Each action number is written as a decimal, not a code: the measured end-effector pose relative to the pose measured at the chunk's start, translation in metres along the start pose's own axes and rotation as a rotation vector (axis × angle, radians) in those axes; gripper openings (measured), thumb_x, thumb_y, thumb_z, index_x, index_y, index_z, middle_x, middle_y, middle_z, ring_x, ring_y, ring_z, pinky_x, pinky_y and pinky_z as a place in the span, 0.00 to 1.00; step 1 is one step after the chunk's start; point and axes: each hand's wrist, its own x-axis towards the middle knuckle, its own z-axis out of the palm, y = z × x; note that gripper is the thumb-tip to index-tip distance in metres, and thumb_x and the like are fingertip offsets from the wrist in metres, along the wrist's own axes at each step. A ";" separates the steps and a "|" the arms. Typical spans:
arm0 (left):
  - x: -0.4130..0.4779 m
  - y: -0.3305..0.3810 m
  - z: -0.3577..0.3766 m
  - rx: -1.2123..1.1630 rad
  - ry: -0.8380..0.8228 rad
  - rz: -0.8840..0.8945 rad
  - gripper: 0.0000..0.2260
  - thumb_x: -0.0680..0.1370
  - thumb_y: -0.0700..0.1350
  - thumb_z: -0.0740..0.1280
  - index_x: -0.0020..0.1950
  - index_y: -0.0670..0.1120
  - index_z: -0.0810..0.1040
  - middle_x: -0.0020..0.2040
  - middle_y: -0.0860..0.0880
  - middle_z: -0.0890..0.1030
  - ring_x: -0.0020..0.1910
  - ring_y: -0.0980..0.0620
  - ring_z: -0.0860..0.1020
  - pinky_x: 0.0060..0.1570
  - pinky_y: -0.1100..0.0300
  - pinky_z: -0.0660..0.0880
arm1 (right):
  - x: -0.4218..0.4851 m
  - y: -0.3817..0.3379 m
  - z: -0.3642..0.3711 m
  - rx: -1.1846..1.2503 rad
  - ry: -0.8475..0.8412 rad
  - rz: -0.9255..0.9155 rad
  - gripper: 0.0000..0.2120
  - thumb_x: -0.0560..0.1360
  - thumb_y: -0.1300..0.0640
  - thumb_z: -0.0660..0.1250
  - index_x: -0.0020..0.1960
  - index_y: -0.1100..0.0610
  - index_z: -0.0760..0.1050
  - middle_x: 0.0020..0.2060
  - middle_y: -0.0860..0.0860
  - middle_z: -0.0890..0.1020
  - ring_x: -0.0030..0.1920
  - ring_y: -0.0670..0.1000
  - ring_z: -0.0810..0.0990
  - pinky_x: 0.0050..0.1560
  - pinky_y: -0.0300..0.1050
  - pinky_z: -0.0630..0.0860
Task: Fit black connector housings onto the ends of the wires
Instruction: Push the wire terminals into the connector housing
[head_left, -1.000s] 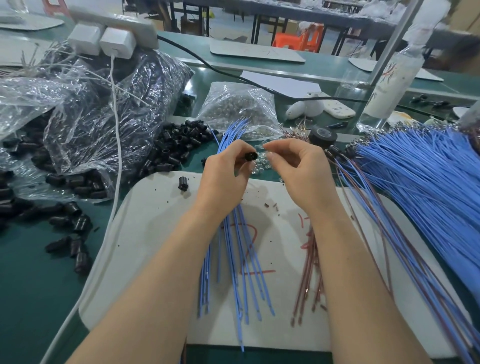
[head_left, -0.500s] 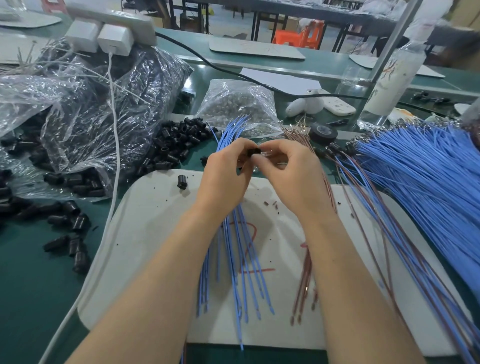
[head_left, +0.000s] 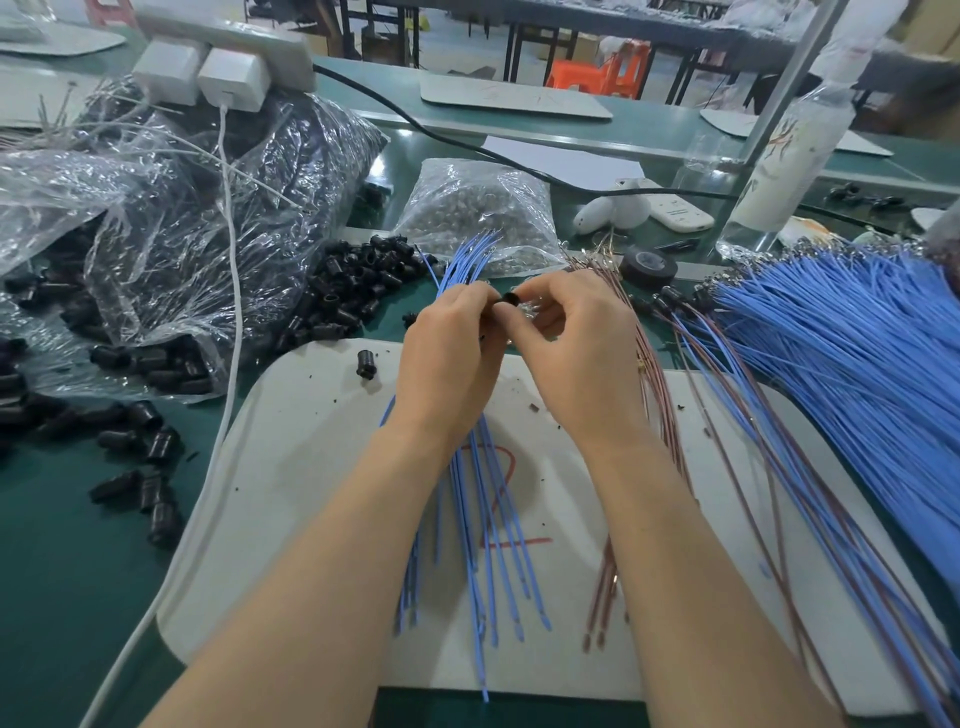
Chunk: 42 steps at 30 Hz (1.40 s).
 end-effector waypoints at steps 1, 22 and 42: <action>0.000 0.000 0.000 -0.002 0.005 -0.004 0.06 0.76 0.36 0.62 0.47 0.39 0.79 0.42 0.45 0.80 0.42 0.44 0.77 0.44 0.47 0.74 | 0.000 0.000 0.000 -0.002 -0.008 0.002 0.07 0.72 0.56 0.73 0.47 0.58 0.80 0.41 0.49 0.76 0.39 0.49 0.76 0.45 0.38 0.71; 0.003 -0.004 -0.001 -0.002 -0.005 -0.031 0.04 0.76 0.40 0.66 0.44 0.41 0.80 0.40 0.47 0.81 0.41 0.45 0.79 0.45 0.48 0.76 | 0.006 0.003 -0.022 0.152 -0.151 0.092 0.05 0.76 0.62 0.67 0.48 0.54 0.79 0.37 0.47 0.82 0.40 0.47 0.82 0.49 0.49 0.80; 0.003 0.000 -0.003 0.147 -0.075 -0.019 0.06 0.78 0.39 0.63 0.47 0.39 0.78 0.43 0.44 0.80 0.42 0.43 0.76 0.45 0.47 0.72 | 0.003 -0.002 -0.017 -0.053 -0.103 -0.001 0.05 0.75 0.62 0.67 0.48 0.58 0.82 0.40 0.52 0.84 0.43 0.52 0.81 0.51 0.49 0.76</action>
